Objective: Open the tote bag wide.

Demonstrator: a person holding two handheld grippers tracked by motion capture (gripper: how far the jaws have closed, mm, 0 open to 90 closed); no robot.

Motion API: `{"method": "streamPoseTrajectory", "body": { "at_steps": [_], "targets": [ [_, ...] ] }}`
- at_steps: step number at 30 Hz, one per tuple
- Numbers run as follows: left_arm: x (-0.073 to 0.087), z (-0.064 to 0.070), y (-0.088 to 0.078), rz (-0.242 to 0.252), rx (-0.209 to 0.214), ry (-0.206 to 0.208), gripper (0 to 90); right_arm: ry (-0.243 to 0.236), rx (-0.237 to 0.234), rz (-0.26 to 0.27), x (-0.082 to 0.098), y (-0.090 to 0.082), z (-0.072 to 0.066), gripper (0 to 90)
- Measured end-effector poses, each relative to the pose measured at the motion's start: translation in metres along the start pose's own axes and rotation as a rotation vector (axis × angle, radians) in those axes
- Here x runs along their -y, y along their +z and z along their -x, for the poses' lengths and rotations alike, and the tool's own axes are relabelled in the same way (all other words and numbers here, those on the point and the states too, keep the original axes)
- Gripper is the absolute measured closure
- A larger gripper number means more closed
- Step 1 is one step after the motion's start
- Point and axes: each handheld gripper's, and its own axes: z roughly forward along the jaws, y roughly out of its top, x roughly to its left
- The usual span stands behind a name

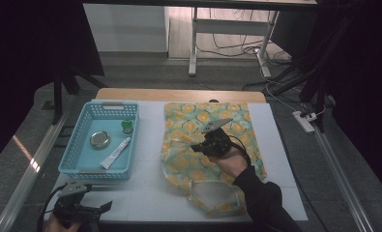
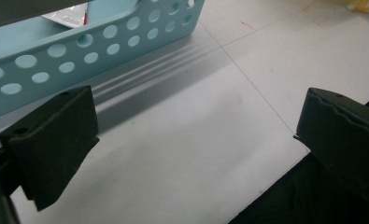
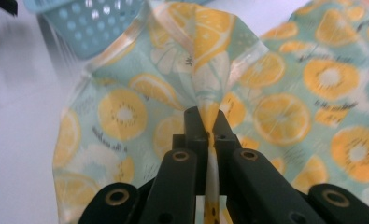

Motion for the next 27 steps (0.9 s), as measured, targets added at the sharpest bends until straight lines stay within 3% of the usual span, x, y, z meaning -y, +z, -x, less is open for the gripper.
{"method": "streamPoseTrajectory", "body": {
  "at_steps": [7,17,27],
  "targets": [
    [0.000,0.000,0.000,0.002,0.000,-0.003,0.0,-0.016,0.029,0.025,-0.023,-0.009,0.003,90.0],
    [0.000,-0.001,0.000,0.005,0.003,-0.008,0.0,0.022,0.015,0.061,-0.050,-0.020,0.022,90.0],
    [0.000,-0.002,-0.001,0.007,0.007,-0.013,0.0,0.006,0.036,0.087,-0.068,-0.029,0.027,90.0]
  ]
}}
